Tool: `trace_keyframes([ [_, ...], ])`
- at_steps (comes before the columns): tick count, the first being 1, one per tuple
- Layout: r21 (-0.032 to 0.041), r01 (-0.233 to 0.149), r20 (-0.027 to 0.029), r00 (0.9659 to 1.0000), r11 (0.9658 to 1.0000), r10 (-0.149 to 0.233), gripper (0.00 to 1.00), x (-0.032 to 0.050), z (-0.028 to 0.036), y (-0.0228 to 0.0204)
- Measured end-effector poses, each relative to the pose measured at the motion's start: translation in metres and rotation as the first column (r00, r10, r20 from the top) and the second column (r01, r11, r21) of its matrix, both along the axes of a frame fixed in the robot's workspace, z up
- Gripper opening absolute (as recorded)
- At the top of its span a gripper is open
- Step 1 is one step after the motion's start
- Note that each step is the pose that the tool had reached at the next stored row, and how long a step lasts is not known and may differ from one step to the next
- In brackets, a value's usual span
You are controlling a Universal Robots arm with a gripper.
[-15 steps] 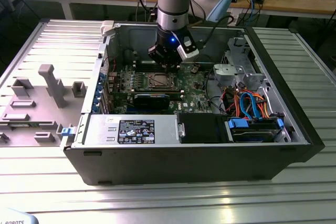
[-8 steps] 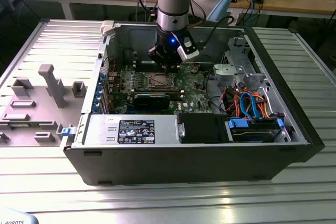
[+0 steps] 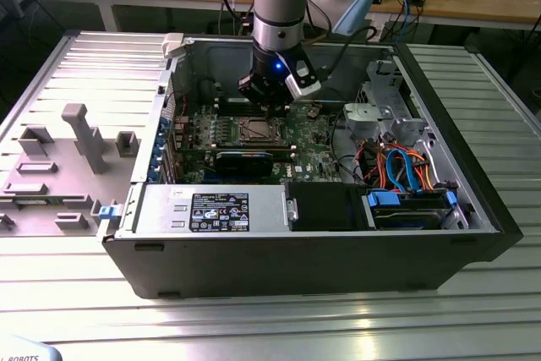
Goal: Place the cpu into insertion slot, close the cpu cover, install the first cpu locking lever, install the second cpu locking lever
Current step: 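Install the second cpu locking lever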
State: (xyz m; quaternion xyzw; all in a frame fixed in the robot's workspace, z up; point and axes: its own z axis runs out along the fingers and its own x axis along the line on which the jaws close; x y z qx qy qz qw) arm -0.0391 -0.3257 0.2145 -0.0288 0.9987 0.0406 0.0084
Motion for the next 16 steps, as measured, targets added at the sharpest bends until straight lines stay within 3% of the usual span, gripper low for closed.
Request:
trace_keyframes([
  [16, 0.0, 0.0, 0.0001, 1.0, 1.0, 0.0, 0.11, 0.0, 0.0024, -0.0011],
])
